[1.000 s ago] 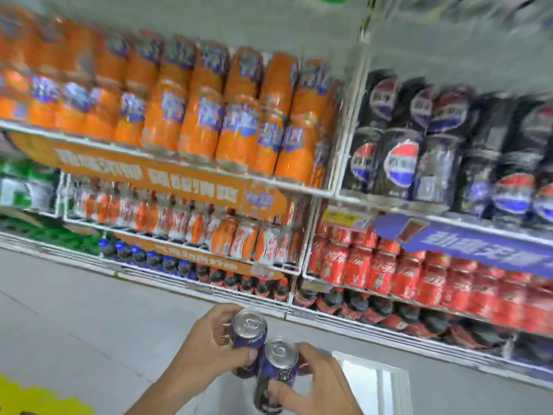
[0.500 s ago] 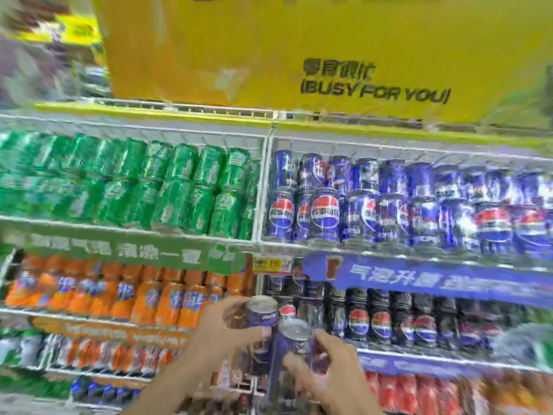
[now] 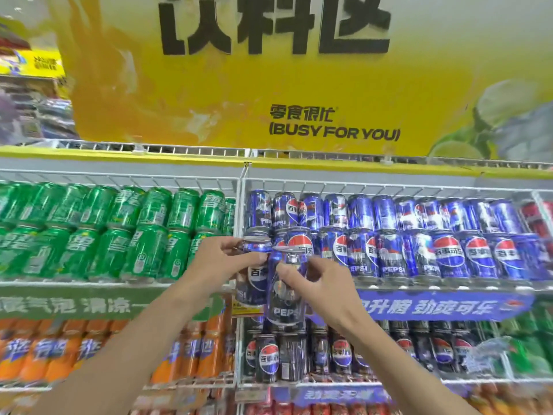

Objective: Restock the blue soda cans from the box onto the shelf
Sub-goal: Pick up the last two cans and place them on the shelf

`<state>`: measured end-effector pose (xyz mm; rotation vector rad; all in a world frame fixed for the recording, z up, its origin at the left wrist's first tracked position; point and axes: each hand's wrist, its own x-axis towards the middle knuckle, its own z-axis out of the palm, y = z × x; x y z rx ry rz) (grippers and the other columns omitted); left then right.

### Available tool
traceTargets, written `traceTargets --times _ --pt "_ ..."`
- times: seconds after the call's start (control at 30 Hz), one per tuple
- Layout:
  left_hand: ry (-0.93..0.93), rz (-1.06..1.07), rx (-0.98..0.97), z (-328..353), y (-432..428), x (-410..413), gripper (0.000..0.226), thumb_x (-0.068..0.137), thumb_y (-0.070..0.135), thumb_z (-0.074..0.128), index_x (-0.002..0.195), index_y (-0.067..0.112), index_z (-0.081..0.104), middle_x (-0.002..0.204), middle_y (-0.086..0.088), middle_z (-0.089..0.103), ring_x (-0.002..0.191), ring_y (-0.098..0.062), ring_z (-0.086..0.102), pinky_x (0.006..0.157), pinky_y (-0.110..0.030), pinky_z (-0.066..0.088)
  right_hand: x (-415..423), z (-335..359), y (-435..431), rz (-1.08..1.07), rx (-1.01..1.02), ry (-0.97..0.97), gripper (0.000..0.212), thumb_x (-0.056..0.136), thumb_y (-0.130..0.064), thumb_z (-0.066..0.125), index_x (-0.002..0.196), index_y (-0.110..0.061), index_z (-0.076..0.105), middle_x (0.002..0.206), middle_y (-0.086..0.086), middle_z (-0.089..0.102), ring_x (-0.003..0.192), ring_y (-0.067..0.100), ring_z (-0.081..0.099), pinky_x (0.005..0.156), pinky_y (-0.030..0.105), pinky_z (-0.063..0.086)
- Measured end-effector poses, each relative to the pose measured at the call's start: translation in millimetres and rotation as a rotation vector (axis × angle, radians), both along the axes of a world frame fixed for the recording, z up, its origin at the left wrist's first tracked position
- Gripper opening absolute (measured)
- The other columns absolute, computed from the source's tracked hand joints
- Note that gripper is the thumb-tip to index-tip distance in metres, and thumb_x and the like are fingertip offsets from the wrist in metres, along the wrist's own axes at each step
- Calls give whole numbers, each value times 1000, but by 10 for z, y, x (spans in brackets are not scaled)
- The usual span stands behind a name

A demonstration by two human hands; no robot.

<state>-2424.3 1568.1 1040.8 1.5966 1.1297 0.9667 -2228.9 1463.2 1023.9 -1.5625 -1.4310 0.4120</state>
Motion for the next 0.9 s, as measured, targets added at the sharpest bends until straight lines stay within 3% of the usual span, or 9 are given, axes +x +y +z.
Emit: traceTargets --times 0.1,0.17,0.23,0.33,0.4,0.5,0.63,0.8,0.9 --pt "20 6 -4 60 135 10 59 70 37 92 117 18 63 72 6 78 70 -11 71 84 -39 60 -11 187 228 -44 8 -50 71 81 -75 67 70 -5 62 54 1 58 50 11 48 59 33 45" --pt "30 -9 -19 61 205 32 42 72 32 91 104 16 68 67 14 77 72 -18 73 82 -40 61 -10 263 360 -77 2 -112 75 81 -79 64 74 -4 67 64 8 68 55 20 59 66 39 53" --pt "34 -6 -34 37 265 61 32 73 29 91 92 15 70 73 5 80 80 -24 76 80 -40 62 6 298 461 -101 2 -151 77 81 -80 63 74 -3 70 67 12 70 63 28 67 71 44 54" --pt "17 -22 -66 15 353 109 26 76 23 90 89 13 70 72 4 80 63 -7 75 51 -17 57 42 281 525 -108 0 -152 80 79 -82 62 74 -2 70 66 13 71 65 30 68 72 46 56" --pt "-2 -7 -74 24 390 157 36 74 25 91 99 11 69 81 -2 80 63 -7 74 49 -13 53 78 256 548 -116 4 -148 78 79 -81 62 73 -4 71 67 12 72 66 29 69 73 47 58" --pt "-6 31 -77 22 463 238 49 73 27 92 111 3 71 89 -6 80 67 -11 75 54 -17 56 116 267 560 -131 -6 -152 74 81 -78 64 72 -5 72 66 11 72 62 26 67 72 43 56" --pt "4 83 -90 17 514 338 46 68 30 94 98 1 74 94 -12 79 78 -20 76 63 -30 63 160 293 581 -134 -16 -144 72 81 -75 67 70 -4 71 60 9 68 50 14 56 64 34 52" --pt "48 152 -55 18 516 427 58 67 34 95 96 -12 74 82 -19 77 58 -14 75 62 -36 66 214 300 598 -139 -27 -142 73 82 -76 65 68 -4 70 50 -2 57 49 14 56 65 39 56" --pt "130 203 6 26 544 485 52 68 37 94 89 -7 75 77 -20 77 58 -20 76 64 -43 66 219 324 599 -139 -38 -155 72 82 -76 65 66 -6 70 52 6 62 51 19 63 65 39 58"
